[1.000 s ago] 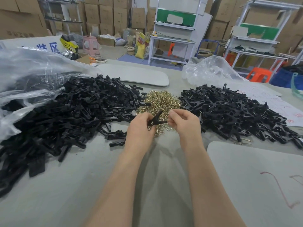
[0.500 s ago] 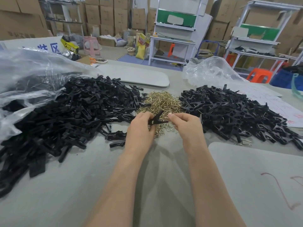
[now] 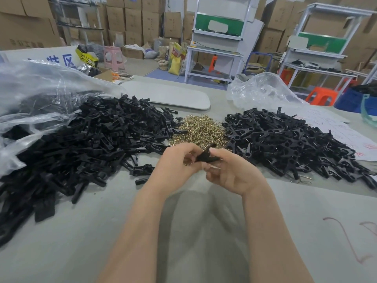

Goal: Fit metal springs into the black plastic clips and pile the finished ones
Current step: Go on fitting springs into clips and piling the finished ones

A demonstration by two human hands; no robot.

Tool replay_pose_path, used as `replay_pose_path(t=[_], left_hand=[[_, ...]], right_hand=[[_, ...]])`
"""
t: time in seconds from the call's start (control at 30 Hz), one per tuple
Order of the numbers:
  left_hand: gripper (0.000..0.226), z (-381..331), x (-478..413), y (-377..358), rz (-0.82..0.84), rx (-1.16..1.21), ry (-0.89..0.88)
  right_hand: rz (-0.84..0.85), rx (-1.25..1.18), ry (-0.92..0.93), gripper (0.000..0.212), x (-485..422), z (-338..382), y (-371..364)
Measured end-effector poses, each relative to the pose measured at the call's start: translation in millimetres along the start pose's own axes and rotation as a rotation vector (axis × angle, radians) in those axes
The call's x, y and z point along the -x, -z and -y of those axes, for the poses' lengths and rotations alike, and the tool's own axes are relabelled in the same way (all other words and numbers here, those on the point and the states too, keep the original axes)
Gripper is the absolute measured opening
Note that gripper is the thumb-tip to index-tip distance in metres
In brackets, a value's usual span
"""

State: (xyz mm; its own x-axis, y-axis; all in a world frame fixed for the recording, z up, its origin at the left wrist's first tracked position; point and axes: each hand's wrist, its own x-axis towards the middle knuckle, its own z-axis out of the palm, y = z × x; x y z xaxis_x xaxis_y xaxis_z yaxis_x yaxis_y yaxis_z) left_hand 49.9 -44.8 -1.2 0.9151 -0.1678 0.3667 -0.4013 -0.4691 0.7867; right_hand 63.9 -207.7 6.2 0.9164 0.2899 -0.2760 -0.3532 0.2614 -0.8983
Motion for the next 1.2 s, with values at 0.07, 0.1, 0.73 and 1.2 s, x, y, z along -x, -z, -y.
replay_pose_path(t=[0.07, 0.1, 0.73, 1.2], left_hand=[[0.03, -6, 2, 4, 0.036, 0.027, -0.024], [0.033, -8, 3, 5, 0.045, 0.028, -0.029], [0.027, -9, 1, 8, 0.095, 0.073, -0.174], [0.032, 11, -2, -6, 0.01, -0.154, 0.098]], right_hand=[[0.141, 0.005, -0.054, 0.045, 2, -3, 6], [0.194, 0.019, -0.077, 0.052, 3, -5, 5], [0.299, -0.207, 0.032, 0.084, -7, -25, -3], [-0.252, 0.717, 0.207, 0.012, -15, 7, -6]])
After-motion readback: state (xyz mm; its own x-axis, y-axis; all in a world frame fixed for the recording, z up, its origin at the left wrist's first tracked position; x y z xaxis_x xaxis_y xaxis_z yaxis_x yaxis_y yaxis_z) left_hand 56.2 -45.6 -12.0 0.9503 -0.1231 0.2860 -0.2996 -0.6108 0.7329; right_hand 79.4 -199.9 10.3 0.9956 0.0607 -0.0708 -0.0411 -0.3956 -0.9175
